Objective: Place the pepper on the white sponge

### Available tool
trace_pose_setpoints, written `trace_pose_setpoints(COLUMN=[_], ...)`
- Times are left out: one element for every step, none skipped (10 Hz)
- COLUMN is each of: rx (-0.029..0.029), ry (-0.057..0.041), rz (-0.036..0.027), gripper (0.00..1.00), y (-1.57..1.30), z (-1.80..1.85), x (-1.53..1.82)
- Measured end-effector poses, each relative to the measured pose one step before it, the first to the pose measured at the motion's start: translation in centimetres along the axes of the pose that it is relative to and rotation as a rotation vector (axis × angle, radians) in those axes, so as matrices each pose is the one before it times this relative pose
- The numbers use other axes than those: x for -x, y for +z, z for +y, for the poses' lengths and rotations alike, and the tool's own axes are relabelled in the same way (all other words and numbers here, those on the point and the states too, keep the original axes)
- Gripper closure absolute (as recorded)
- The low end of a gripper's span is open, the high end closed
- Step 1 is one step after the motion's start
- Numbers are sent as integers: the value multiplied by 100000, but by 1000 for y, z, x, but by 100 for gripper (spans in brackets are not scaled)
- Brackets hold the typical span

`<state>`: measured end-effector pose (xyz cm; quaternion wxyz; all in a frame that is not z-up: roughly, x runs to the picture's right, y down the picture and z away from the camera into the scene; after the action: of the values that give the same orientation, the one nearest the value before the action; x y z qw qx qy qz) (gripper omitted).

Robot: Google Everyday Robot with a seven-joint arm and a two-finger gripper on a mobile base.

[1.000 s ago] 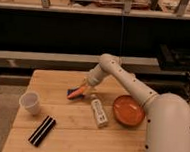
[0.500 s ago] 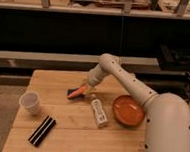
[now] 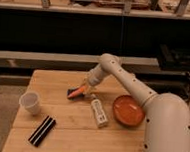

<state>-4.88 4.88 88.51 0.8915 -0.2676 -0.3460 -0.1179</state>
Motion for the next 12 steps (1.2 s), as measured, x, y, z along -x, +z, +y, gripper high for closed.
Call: trace_pose_setpoints(rx=[-401, -1084, -858, -627, -248, -654, -627, -1132, -780, -1033, -562, -440], ry=[205, 2155, 1159, 1012, 696, 885, 894, 1386, 884, 1239, 535, 578], rz=[-164, -447, -241, -222, -245, -597, -437, -294, -212, -467, -239, -211], gripper=[84, 95, 99, 100, 100, 100, 100, 100, 100, 100, 100, 100], y=[19, 143, 21, 71, 142, 257, 289, 273, 160, 221, 123, 272], z=[-76, -88, -64, -73, 21, -119, -83, -106, -87, -139, -142, -123], x=[18, -16, -48, -48, -53, 132, 158, 39, -15, -120, -19, -21])
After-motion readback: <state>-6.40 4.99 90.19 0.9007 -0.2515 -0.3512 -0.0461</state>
